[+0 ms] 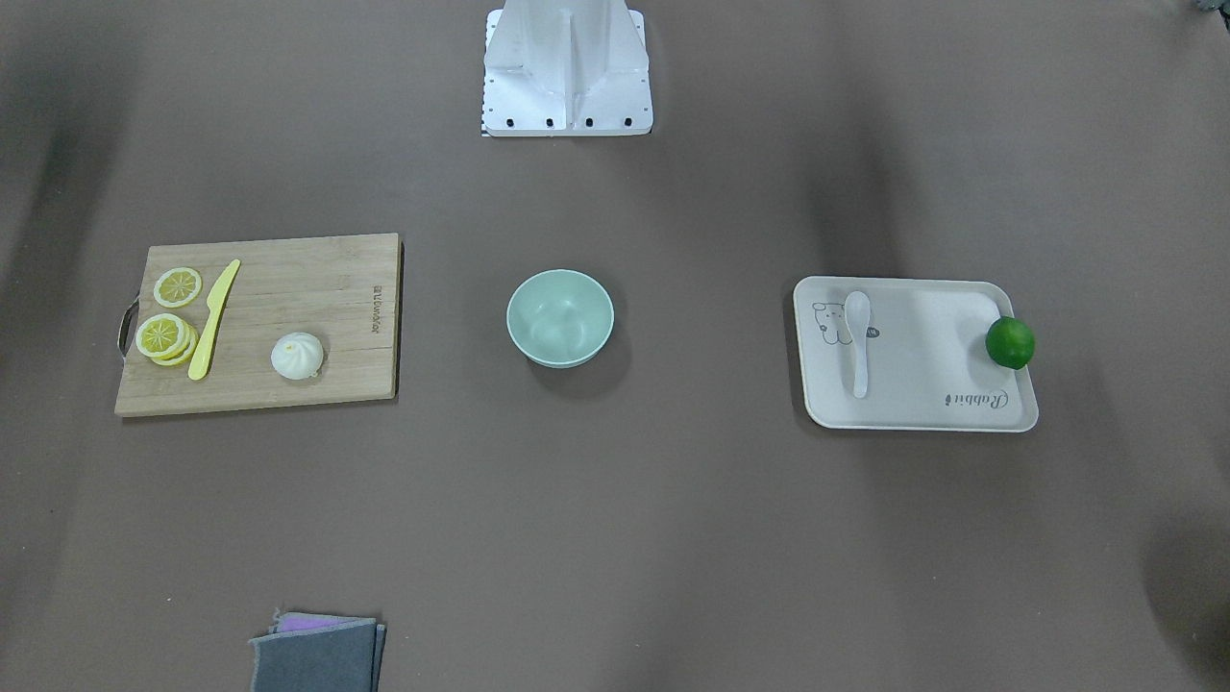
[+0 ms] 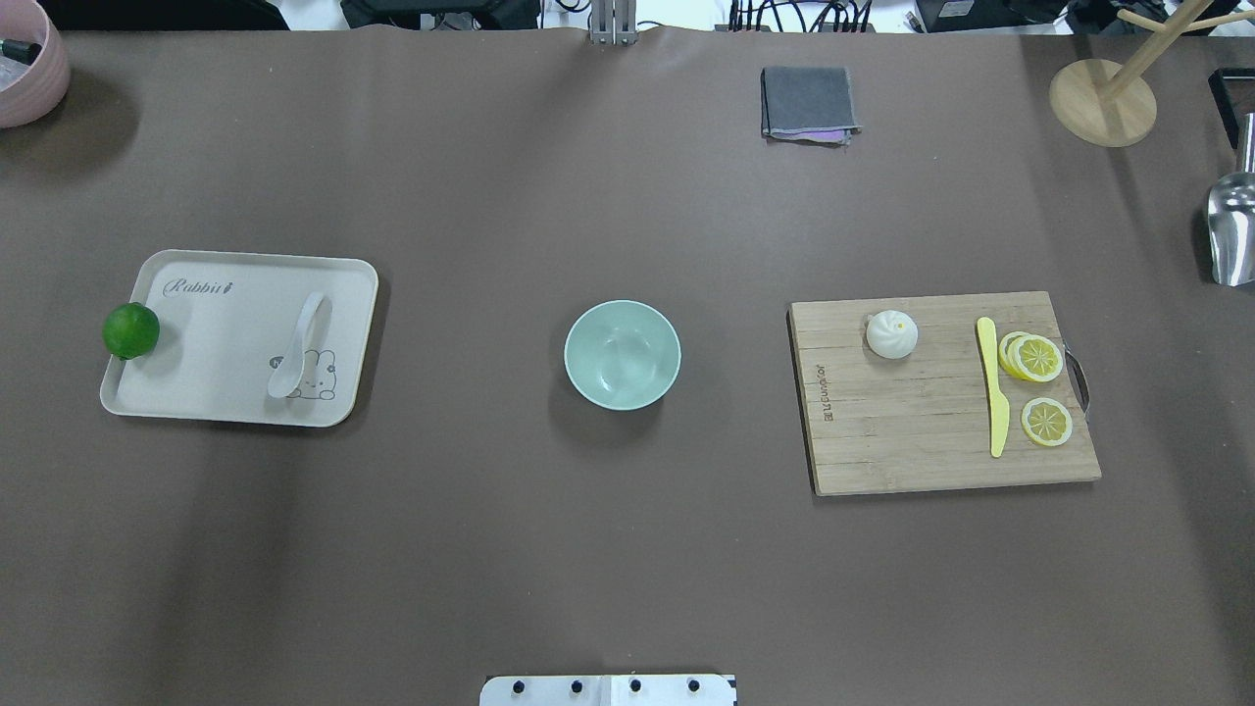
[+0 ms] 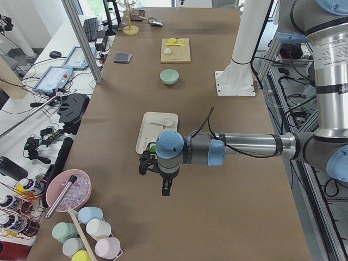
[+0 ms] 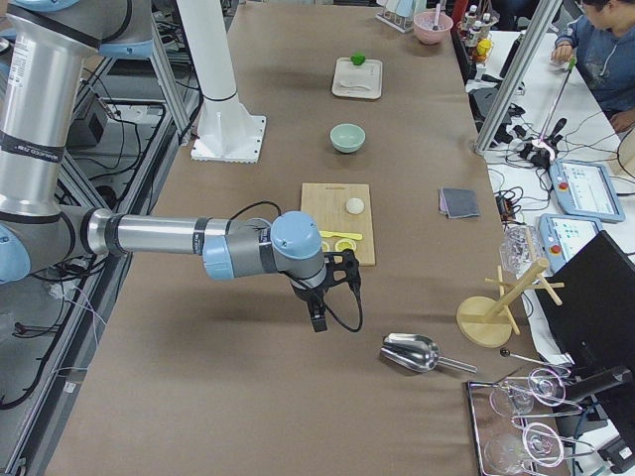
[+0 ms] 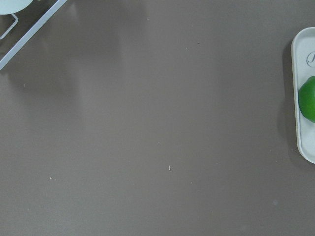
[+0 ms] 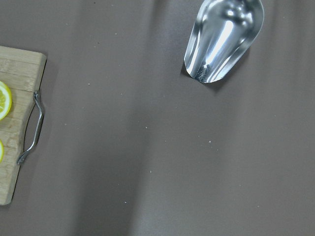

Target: Put spoon and bun in bowl

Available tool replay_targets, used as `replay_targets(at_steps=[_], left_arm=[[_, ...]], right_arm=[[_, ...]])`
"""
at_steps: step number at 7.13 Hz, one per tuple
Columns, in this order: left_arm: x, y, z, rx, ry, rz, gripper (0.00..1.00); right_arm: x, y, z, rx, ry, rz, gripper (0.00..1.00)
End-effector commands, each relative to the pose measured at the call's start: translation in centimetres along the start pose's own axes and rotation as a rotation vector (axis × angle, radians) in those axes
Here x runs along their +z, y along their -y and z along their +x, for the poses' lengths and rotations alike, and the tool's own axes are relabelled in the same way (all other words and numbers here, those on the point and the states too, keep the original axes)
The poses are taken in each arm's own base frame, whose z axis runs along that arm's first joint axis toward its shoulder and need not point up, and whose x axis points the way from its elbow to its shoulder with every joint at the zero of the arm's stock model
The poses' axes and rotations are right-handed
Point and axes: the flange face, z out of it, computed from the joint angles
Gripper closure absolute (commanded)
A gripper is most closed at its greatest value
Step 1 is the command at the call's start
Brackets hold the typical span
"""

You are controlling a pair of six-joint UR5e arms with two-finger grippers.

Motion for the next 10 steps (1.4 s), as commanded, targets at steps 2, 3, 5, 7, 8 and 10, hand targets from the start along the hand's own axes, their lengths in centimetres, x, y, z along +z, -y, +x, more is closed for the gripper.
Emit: replay_targets(at_steps=[2, 3, 5, 7, 8, 10], left_arm=[[-0.1, -0.5, -0.1, -0.003, 0.007, -0.001, 0.01], [0.4, -0.3, -0.4, -0.013, 0.005, -0.007, 0.01], [0.1, -0.1, -0.2, -0.012, 0.008, -0.001, 0.01], [-0.2, -0.2, 0.1, 0.006, 0.01, 0.009, 0.01], [0.1, -0.3, -0.1, 0.002, 0.009, 0.011, 0.01], [-0.6, -0.4, 0.5, -0.014, 0.001, 0.034, 0.01]], right_arm=[[-0.2, 0.2, -0.1, -0.005, -0.006, 0.004, 0.0], [-0.1, 0.0, -0.1, -0.003, -0.004, 0.002, 0.0], [0.0, -0.1, 0.0, 0.005, 0.002, 0.0, 0.0], [0.0, 0.0, -0.1, 0.012, 0.011, 0.0, 0.0], [0.1, -0.1, 0.0, 0.015, 0.011, -0.002, 0.0], [0.4, -0.2, 0.1, 0.024, 0.035, -0.008, 0.0]])
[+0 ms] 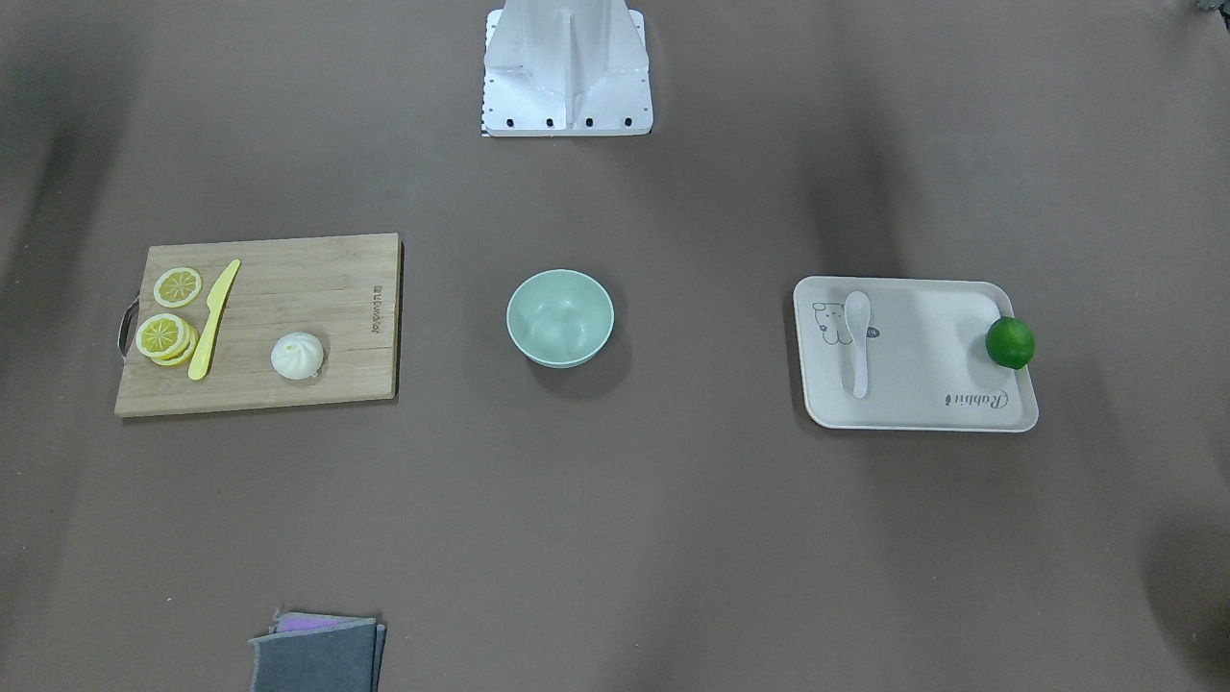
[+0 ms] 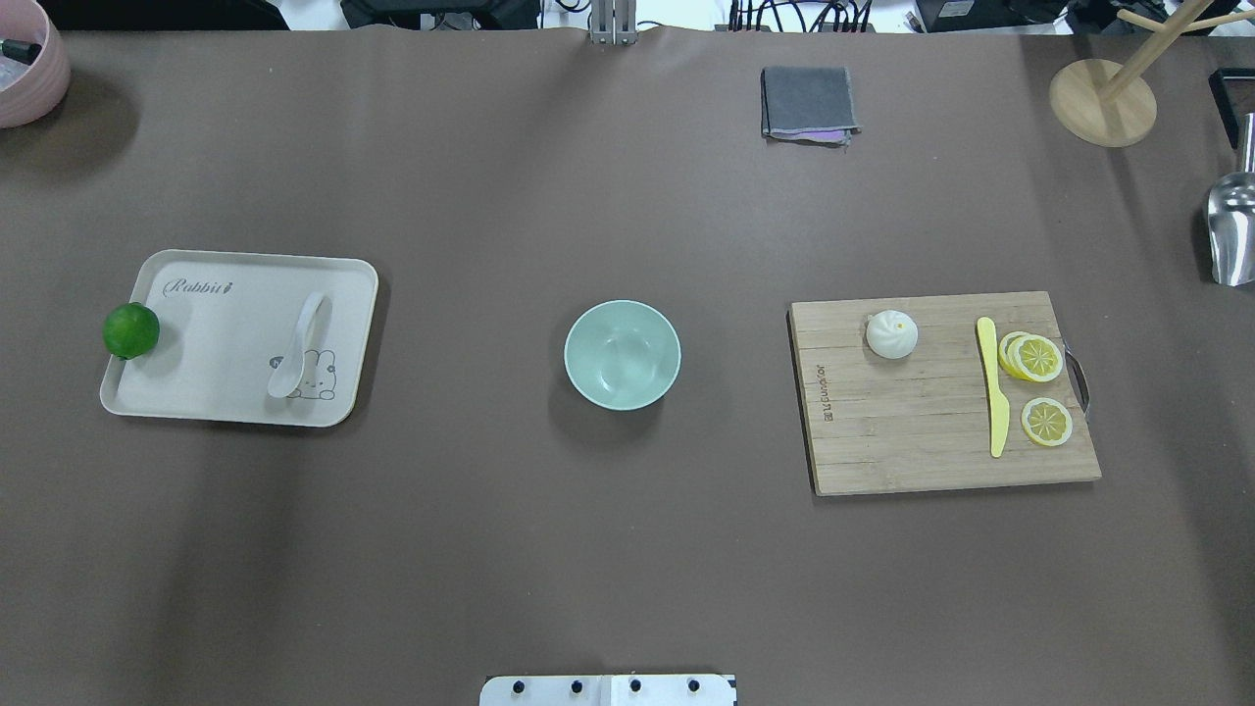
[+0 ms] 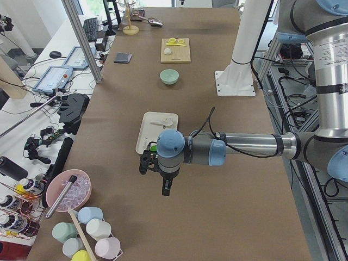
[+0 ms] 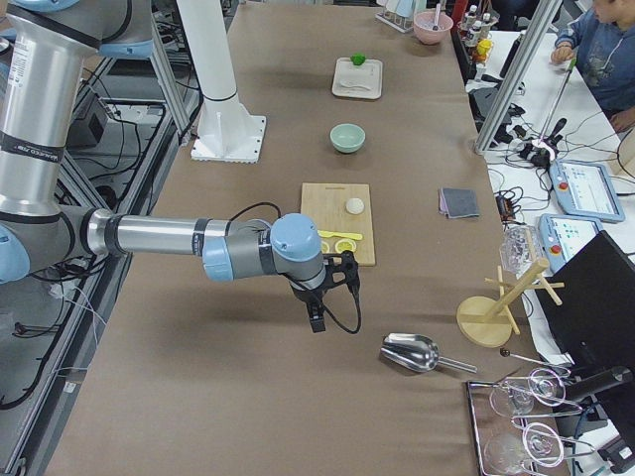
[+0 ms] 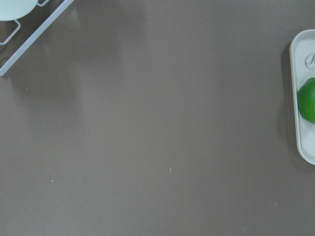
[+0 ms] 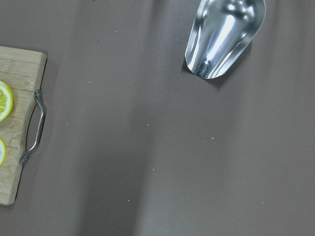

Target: Put spoon and bun in bowl

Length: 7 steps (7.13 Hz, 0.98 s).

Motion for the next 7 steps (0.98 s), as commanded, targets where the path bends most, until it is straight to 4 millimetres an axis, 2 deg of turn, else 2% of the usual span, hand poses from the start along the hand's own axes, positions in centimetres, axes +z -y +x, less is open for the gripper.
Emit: replay_targets(at_steps=[1, 2, 7], left_arm=[[-1.5, -0.2, 1.4, 0.026, 0.005, 0.054, 0.01], [-0.7, -1.2, 0.5, 0.005, 0.006, 0.038, 0.01], [-0.7, -0.9, 0.3, 0.027, 0.034, 0.054, 0.02]], right_arm=[[0.2, 0.0, -0.2, 0.0, 0.042, -0.001, 0.0], [-0.1, 0.0, -0.6, -0.006, 0.058, 0.007, 0.0], [0.1, -0.1, -1.0, -0.008, 0.113, 0.014, 0.0]])
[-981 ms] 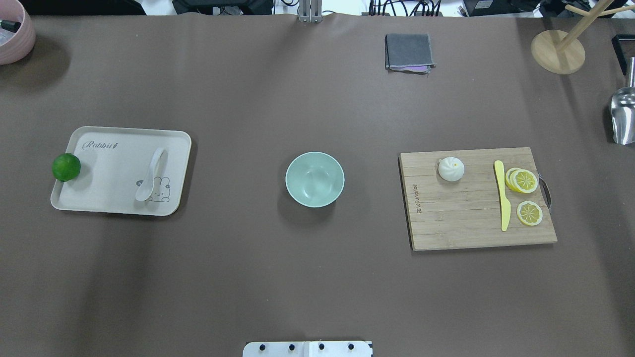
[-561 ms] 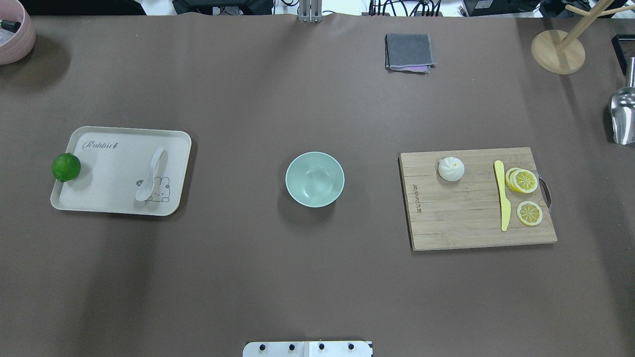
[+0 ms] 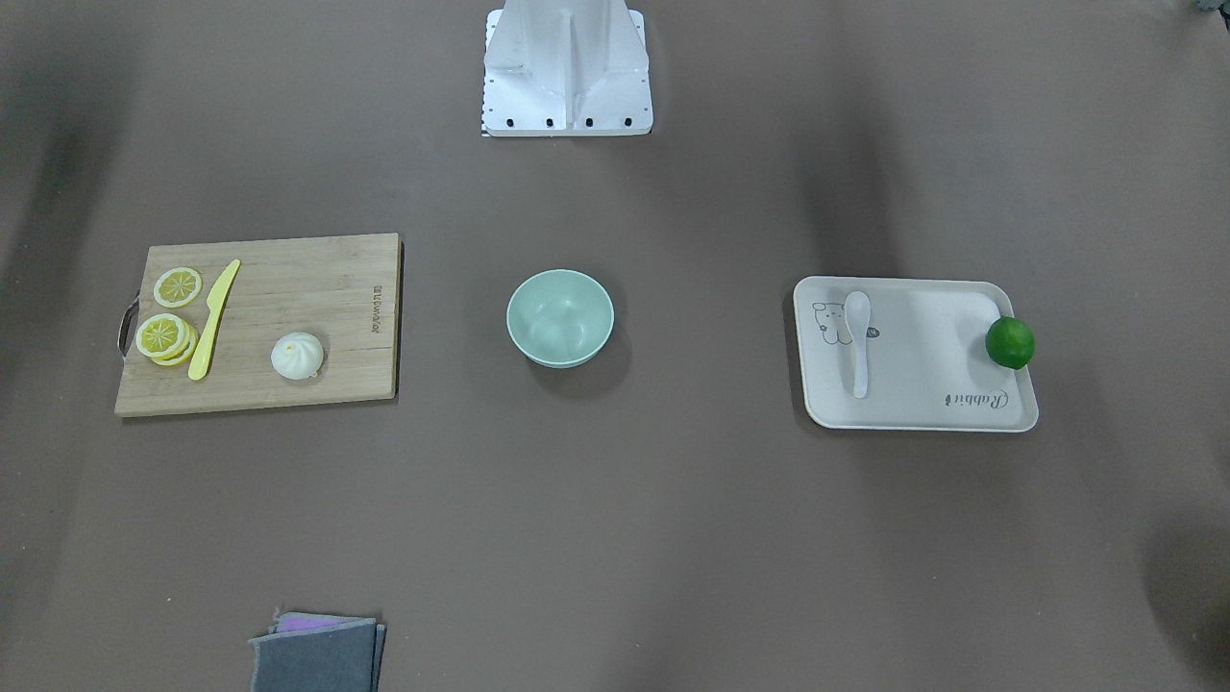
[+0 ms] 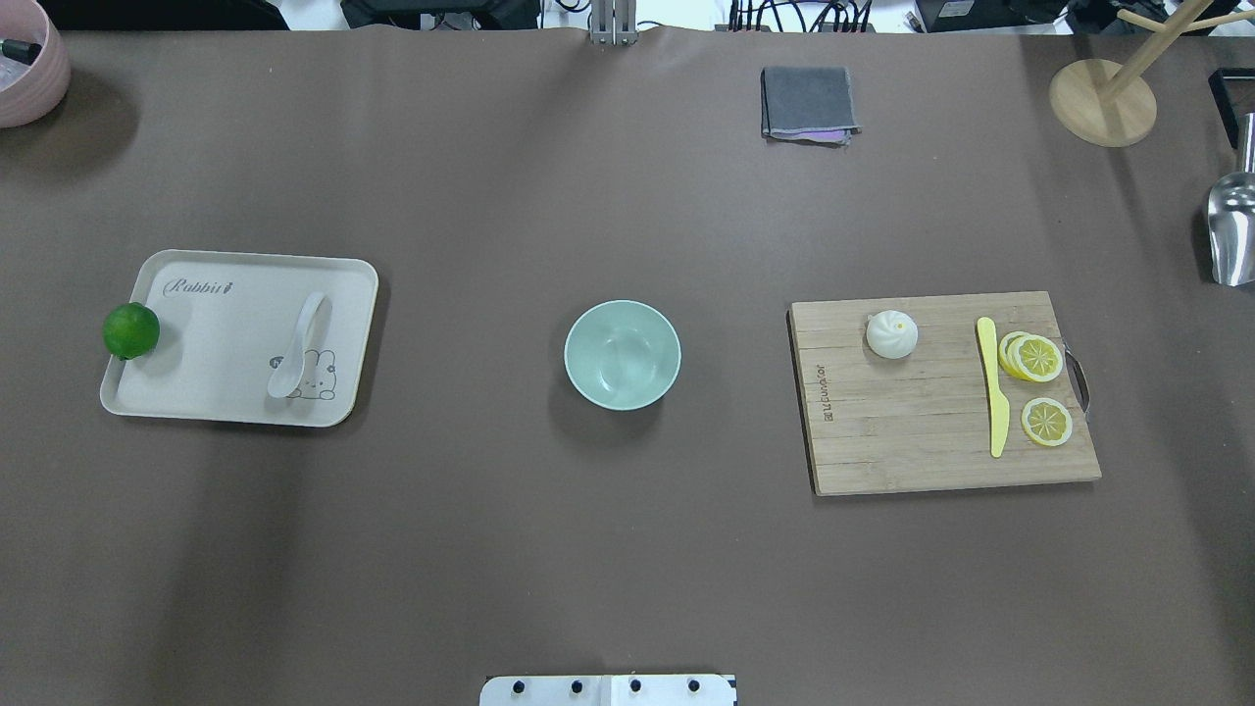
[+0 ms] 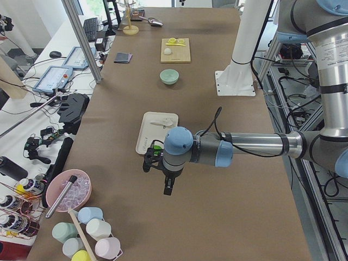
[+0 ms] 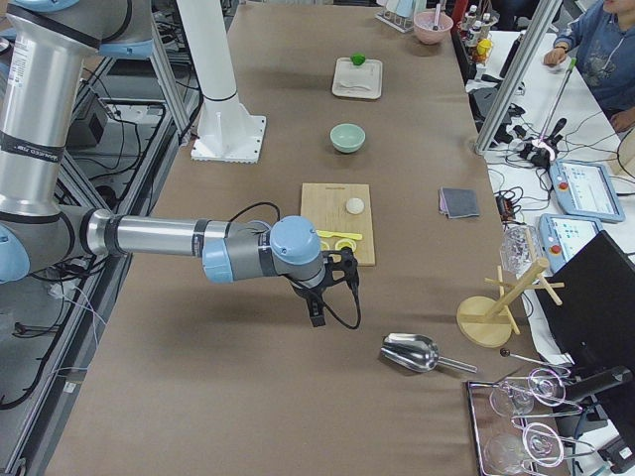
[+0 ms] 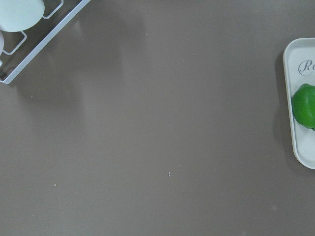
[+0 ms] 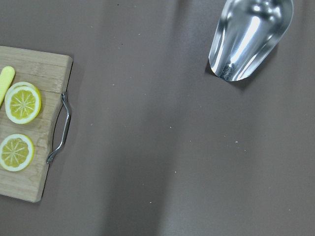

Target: Put spoon and bun in bowl

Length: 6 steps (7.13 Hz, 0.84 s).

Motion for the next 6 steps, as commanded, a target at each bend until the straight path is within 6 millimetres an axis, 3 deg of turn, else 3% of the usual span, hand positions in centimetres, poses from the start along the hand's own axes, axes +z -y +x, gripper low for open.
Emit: replay_targets(at_steps=[1, 4, 6], left_arm=[[-0.1, 0.4, 0.1, 0.007, -0.002, 0.007, 0.02], [-0.4, 0.7, 0.5, 0.015, -0.008, 0.017, 0.02], [-2.7, 5.3, 3.6, -0.083, -0.019, 0.099, 0.01]], right_arm=[[0.1, -0.1, -0.3, 0.001, 0.035, 0.001, 0.0], [0.2, 0.3, -0.3, 0.006, 0.035, 0.001, 0.0], [-0.9, 1.4, -2.5, 0.068, 0.039, 0.027, 0.0]])
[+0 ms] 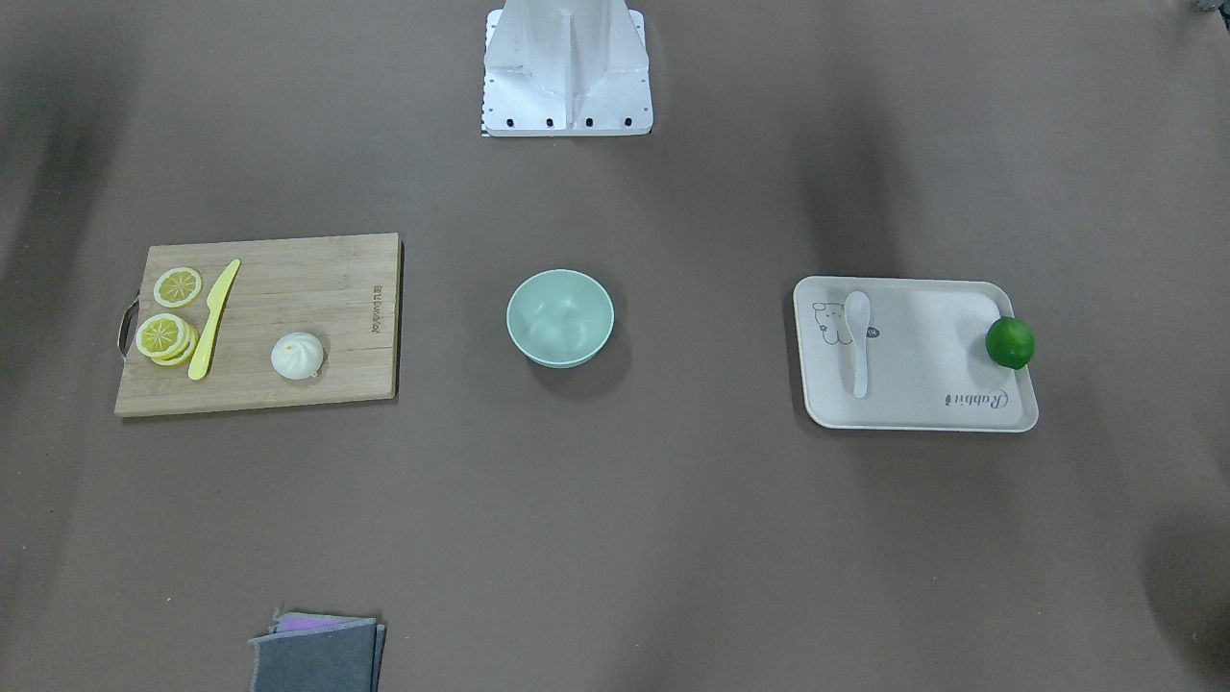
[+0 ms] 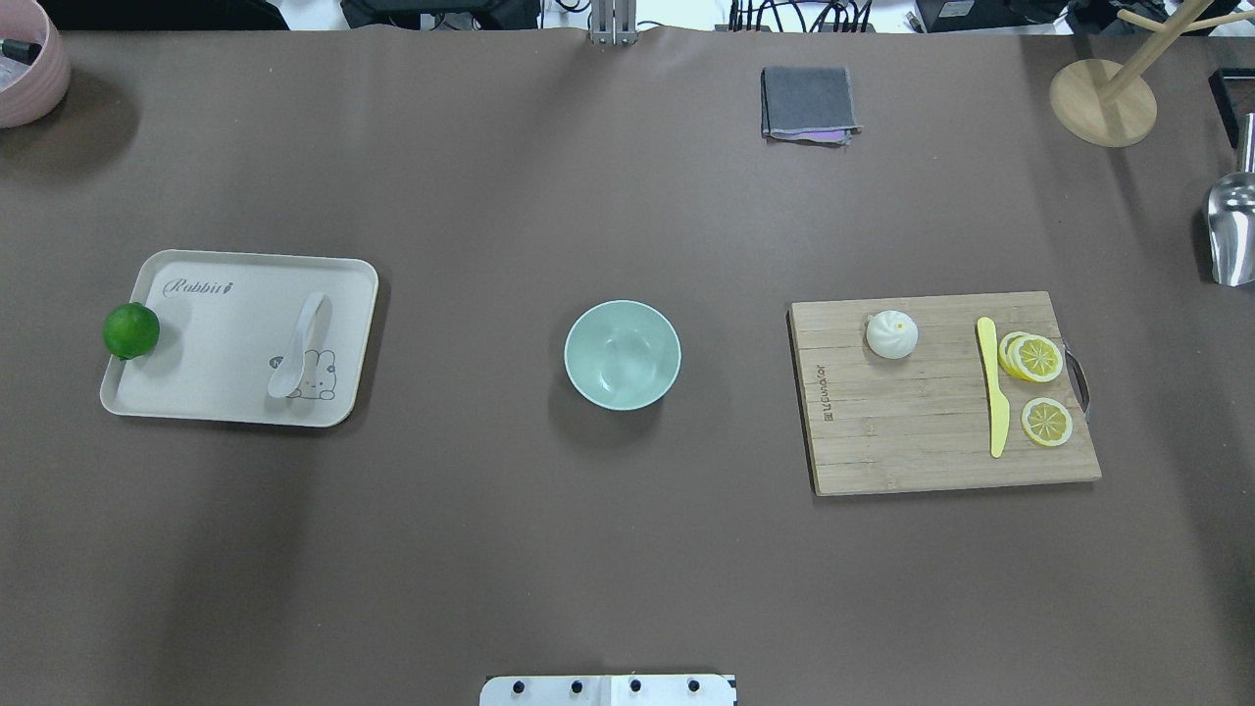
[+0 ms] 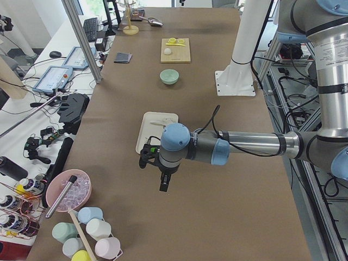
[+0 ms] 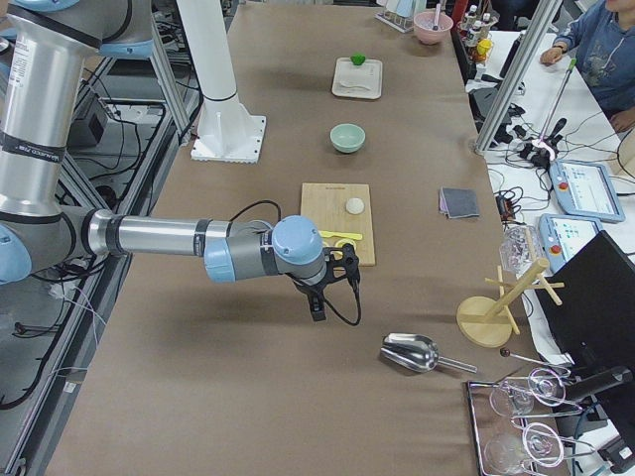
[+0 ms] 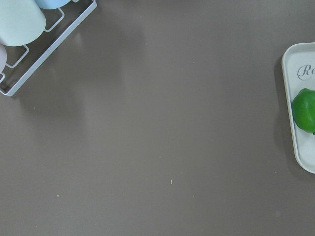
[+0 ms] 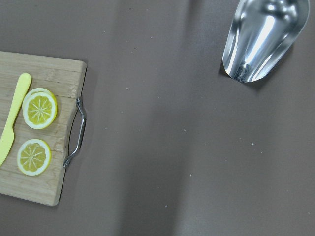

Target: Put spoon and bun in bowl

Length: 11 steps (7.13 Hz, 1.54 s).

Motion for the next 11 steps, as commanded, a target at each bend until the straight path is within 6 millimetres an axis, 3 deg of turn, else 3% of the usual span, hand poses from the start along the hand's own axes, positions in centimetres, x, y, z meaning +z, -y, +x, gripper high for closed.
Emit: replay_targets(at_steps=[1, 3, 4, 5, 6, 7, 8, 9, 10, 11], left_arm=[[-0.5, 3.4, 3.6, -0.043, -0.019, 0.042, 0.02], [1.9, 6.4, 10.1, 0.005, -0.062, 0.034, 0.02], [4.3, 8.4, 14.8, 0.052, -0.082, -0.003, 0.02], [5.6, 9.5, 18.4, -0.059, -0.071, -0.007, 0.03], [7.3, 10.2, 22.0, -0.116, -0.085, -0.038, 0.03], [11.4, 9.6, 25.3, -0.067, -0.032, -0.067, 0.03], [13.4, 10.5, 28.7, -0.031, 0.006, -0.054, 0.03], [16.2, 11.1, 33.1, -0.096, -0.004, -0.087, 0.04], [18.2, 11.5, 37.8, -0.122, -0.022, -0.113, 0.08], [20.0, 11.8, 41.0, -0.096, -0.022, -0.122, 0.09]], right_arm=[[-0.2, 1.1, -2.5, 0.048, 0.01, 0.018, 0.0], [1.1, 4.2, -5.8, 0.095, 0.032, 0.012, 0.0], [2.0, 5.7, -7.9, 0.059, 0.044, 0.008, 0.0], [3.3, 8.4, -11.6, 0.049, 0.062, -0.003, 0.0], [5.3, 11.5, -17.0, 0.052, 0.075, -0.017, 0.0], [7.8, 13.5, -22.6, 0.048, 0.076, -0.032, 0.0], [10.4, 14.2, -26.8, 0.016, 0.063, -0.043, 0.0], [11.8, 14.5, -29.4, 0.008, 0.06, -0.05, 0.0], [12.4, 14.7, -31.0, 0.014, 0.068, -0.057, 0.0], [12.9, 15.0, -32.1, 0.002, 0.058, -0.046, 0.0]])
